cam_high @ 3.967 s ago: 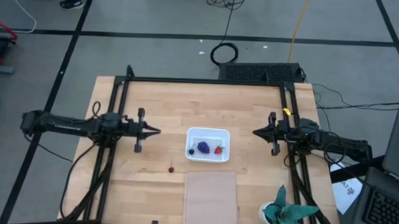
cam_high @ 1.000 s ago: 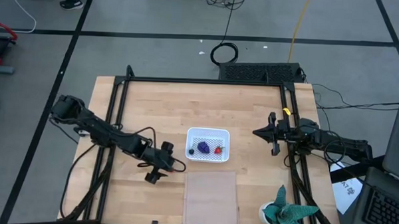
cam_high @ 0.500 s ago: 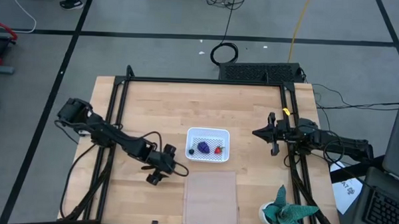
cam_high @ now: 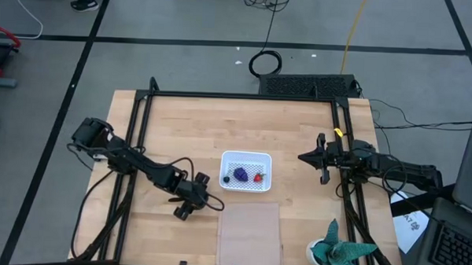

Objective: Pick and placing Produce into tupperware
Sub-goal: Put the red cherry into the white bin

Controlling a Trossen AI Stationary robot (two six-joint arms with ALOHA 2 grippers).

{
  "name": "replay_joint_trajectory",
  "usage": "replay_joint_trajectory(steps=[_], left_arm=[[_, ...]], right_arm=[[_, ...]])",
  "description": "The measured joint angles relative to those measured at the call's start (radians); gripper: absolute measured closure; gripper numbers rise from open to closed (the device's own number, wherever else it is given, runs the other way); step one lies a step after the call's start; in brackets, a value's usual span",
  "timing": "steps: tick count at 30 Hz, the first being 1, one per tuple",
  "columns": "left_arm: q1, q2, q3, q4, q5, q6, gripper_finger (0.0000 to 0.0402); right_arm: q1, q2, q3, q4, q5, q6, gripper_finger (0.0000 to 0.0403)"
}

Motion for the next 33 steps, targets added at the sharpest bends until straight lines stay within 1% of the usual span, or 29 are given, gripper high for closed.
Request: replay_joint_trajectory(steps=[9, 15, 19, 23, 33], left_arm=[[0.000, 0.002, -0.001, 0.007, 0.016, 0.000, 0.0227], [0.000, 0.002, -0.002, 0.014, 0.015, 0.006, 0.0270], [0.002, -0.018, -0.004, 0.005, -0.020, 0.028, 0.0294], [0.015, -0.092, -0.006, -0.005, -0.066, 0.029, 0.0306], [0.059, -0.328, -0.004, -0.077, -0.111, 0.049, 0.0308]], right_arm=[[0.000, 0.002, 0.000, 0.002, 0.002, 0.000, 0.0403], [0.000, 0.002, 0.000, 0.002, 0.003, 0.000, 0.0403], [0.000, 0.002, 0.000, 0.002, 0.003, 0.000, 0.0403], [0.000, 0.002, 0.000, 0.002, 0.004, 0.000, 0.0403], [0.000, 0.001, 0.000, 0.003, 0.004, 0.000, 0.0403]])
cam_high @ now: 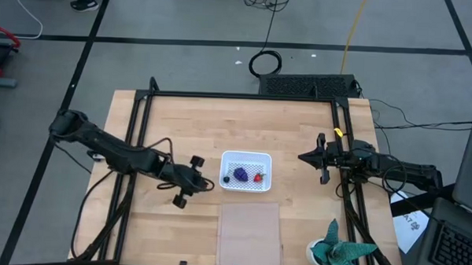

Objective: Pick and placing Produce into tupperware
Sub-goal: Put the red cherry into the white bin

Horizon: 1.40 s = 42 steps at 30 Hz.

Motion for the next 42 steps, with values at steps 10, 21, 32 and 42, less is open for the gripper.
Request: replay_joint_trajectory(steps=[10, 21, 32, 42], left_arm=[[0.040, -0.131, 0.000, 0.002, -0.020, -0.004, 0.0309], [0.049, -0.287, 0.001, -0.101, -0.201, 0.045, 0.0309], [0.127, -0.448, -0.046, -0.172, -0.192, 0.010, 0.0309], [0.239, -0.563, -0.273, 0.116, 0.027, 0.033, 0.0309]], right_arm=[[0.000, 0.000, 0.000, 0.000, 0.000, 0.000, 0.0403], [0.000, 0.000, 0.000, 0.000, 0.000, 0.000, 0.0403], [0.000, 0.000, 0.000, 0.000, 0.000, 0.000, 0.0403], [0.000, 0.000, 0.000, 0.000, 0.000, 0.000, 0.0403]])
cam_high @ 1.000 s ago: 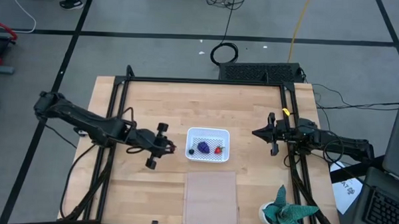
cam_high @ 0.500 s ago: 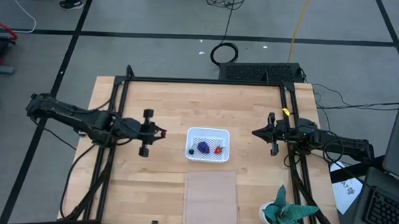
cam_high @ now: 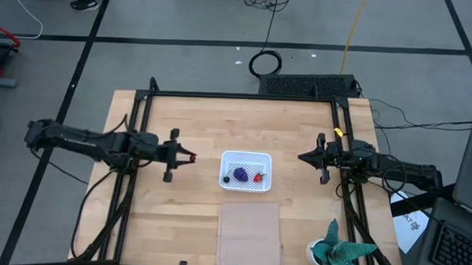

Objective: Pick and placing Produce into tupperware
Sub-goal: Put the red cherry into the white bin

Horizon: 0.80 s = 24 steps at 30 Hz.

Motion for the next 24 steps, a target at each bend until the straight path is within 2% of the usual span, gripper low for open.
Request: replay_joint_trajectory(steps=[4, 7, 11, 15, 18, 20, 24], left_arm=[[0.036, -0.034, -0.062, 0.087, 0.063, 0.013, 0.0309], [0.064, -0.045, -0.086, 0.109, 0.071, 0.001, 0.0309], [0.101, -0.040, -0.092, 0.121, 0.064, -0.051, 0.0309], [0.131, -0.021, -0.092, 0.142, 0.003, -0.138, 0.0309], [0.148, 0.004, -0.092, 0.172, -0.010, -0.193, 0.0309], [0.153, 0.029, -0.089, 0.201, 0.017, -0.208, 0.0309], [0.153, 0.117, -0.028, 0.212, 0.043, -0.225, 0.0309]], right_arm=[[0.000, 0.000, 0.000, 0.000, 0.000, -0.004, 0.0403], [0.000, 0.000, 0.000, 0.000, 0.000, -0.004, 0.0403], [0.000, 0.000, 0.000, 0.000, 0.000, -0.004, 0.0403], [0.000, 0.000, 0.000, 0.000, 0.000, -0.011, 0.0403], [0.000, 0.000, 0.000, 0.000, 0.000, -0.011, 0.0403], [0.000, 0.000, 0.000, 0.000, 0.000, -0.011, 0.0403], [0.000, 0.000, 0.000, 0.000, 0.000, -0.011, 0.0403]])
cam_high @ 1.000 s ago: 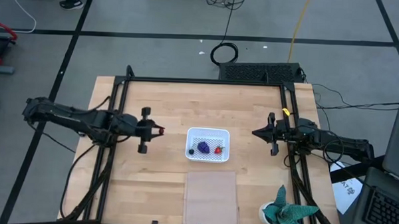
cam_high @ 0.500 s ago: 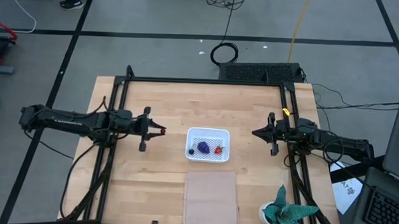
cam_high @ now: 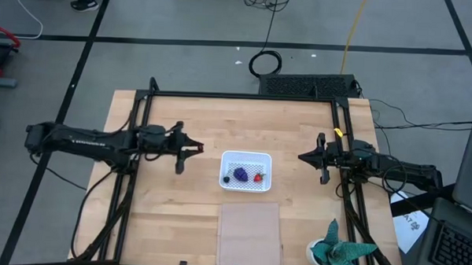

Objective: Pick and placing Produce into tupperware
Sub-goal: Put the red cherry into the white bin

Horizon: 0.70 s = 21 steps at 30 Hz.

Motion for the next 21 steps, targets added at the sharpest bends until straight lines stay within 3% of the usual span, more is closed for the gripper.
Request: replay_joint_trajectory(steps=[7, 13, 21], left_arm=[[0.000, 0.252, 0.190, -0.021, 0.080, 0.048, 0.0309], [-0.009, 0.503, 0.435, -0.161, 0.103, 0.140, 0.0309], [-0.026, 0.808, 0.724, -0.365, 0.178, 0.377, 0.0309]], right_arm=[[0.000, 0.000, 0.000, 0.000, 0.000, 0.000, 0.0403], [0.000, 0.000, 0.000, 0.000, 0.000, 0.000, 0.0403], [0.000, 0.000, 0.000, -0.003, 0.000, 0.000, 0.0403]])
